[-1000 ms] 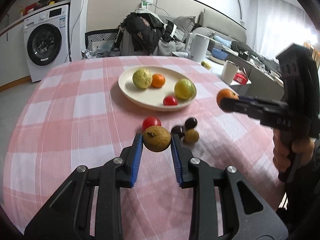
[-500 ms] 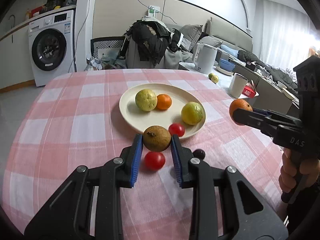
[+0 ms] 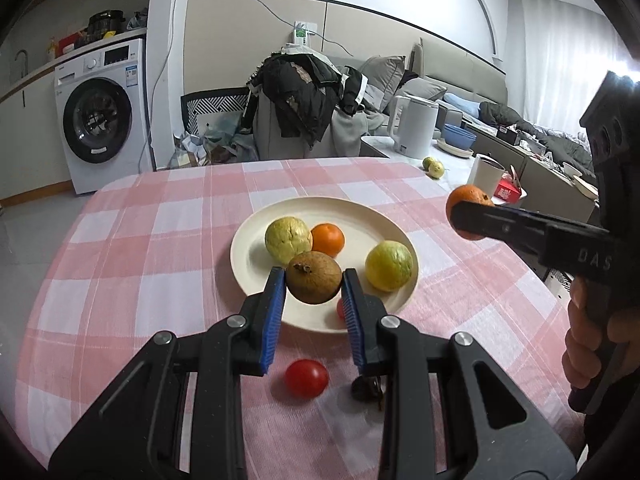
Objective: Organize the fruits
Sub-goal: 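Lift the orange and brown fruit and carry both over the cream plate, then open both tools to release the orange and brown fruit onto the plate, then withdraw both tools back toward the remaining fruit on the table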
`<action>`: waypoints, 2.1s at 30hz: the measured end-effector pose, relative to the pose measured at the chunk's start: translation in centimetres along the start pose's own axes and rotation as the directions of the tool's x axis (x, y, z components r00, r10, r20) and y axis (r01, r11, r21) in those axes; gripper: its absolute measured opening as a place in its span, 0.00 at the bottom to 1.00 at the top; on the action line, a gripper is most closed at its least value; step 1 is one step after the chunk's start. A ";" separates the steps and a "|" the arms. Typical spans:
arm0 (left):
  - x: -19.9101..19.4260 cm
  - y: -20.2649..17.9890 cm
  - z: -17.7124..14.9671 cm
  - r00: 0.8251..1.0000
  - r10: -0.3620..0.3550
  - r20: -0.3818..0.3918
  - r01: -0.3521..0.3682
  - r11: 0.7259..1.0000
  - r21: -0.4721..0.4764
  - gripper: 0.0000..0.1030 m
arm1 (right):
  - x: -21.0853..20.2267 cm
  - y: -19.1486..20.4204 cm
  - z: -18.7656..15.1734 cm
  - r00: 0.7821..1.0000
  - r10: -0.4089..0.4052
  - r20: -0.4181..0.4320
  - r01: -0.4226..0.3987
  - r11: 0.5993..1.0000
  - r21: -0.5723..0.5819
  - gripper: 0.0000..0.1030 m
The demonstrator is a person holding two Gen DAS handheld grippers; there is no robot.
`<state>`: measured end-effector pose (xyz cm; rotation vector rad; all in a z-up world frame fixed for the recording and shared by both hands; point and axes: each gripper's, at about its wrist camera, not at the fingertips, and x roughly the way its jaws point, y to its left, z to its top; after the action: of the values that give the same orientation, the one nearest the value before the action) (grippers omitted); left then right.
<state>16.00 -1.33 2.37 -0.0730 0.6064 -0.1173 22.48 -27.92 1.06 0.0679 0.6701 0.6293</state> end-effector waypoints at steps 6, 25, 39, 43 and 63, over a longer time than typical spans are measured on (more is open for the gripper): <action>1.3 -0.1 0.5 1.000 0.004 0.000 -0.004 1.000 0.003 0.25 | 1.4 -0.4 1.2 0.999 -0.038 -0.004 0.038 0.999 0.010 0.39; 6.4 0.9 1.0 0.997 0.014 -0.072 -0.014 1.000 0.008 0.25 | 6.4 -2.8 2.1 0.994 -0.066 -0.086 0.068 0.997 0.030 0.38; 9.9 2.9 0.8 0.991 0.021 -0.133 -0.022 1.000 -0.009 0.25 | 9.5 -3.6 2.4 0.988 -0.074 -0.133 0.080 0.996 0.037 0.39; 10.7 3.3 0.5 0.989 0.015 -0.150 -0.018 1.000 -0.019 0.25 | 10.3 -3.8 2.2 0.985 -0.084 -0.149 0.091 0.995 0.036 0.39; 5.5 4.3 0.1 0.994 0.067 -0.091 -0.070 0.997 -0.039 0.88 | 7.0 -3.4 0.5 0.984 -0.134 -0.122 0.138 0.990 0.024 1.00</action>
<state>20.92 2.17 -1.13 -0.0876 0.7005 -0.0416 28.83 -26.62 -3.29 0.0146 0.7943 0.4940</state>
